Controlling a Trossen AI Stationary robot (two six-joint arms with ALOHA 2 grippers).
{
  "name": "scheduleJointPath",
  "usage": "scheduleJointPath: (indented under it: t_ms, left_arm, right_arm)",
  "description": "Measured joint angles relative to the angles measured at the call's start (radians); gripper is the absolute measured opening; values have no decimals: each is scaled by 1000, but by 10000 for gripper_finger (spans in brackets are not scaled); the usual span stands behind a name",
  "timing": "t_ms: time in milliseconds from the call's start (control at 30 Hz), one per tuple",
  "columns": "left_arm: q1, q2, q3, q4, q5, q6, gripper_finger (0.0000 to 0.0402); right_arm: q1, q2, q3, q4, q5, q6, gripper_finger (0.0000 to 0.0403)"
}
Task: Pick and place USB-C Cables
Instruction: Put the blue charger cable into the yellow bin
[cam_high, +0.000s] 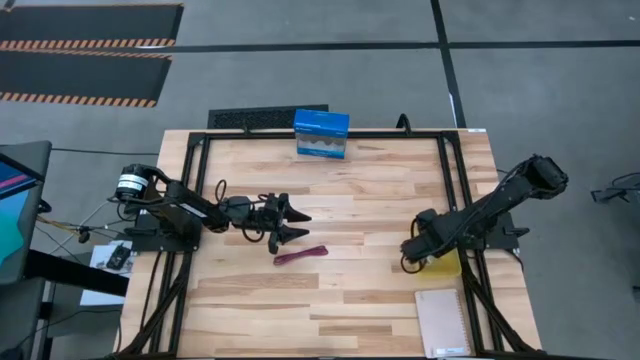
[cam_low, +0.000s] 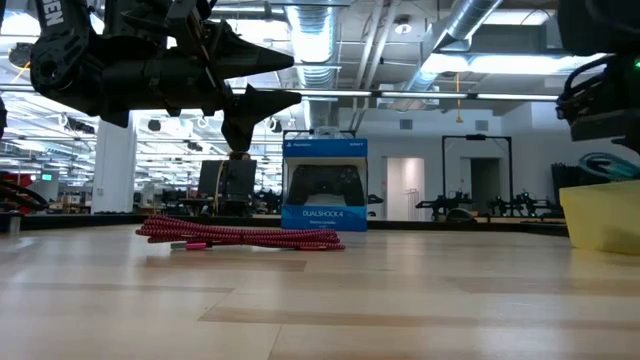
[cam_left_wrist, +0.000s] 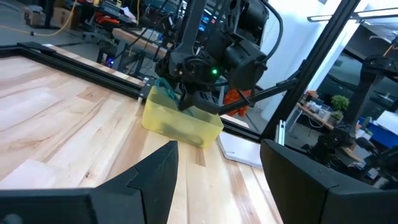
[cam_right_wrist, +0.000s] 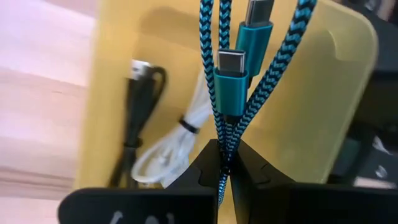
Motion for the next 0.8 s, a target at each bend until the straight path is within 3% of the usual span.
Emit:
scheduleJointPath:
  t_ms: [600,800]
  left_arm:
    - [0,0,0,-23,3,-1,215]
    - [0,0,0,-23,3,-1,214]
  right_arm:
    - [0,2,-2,-2,-45,77,31]
    - [7,3,-98,142,-46,82,30]
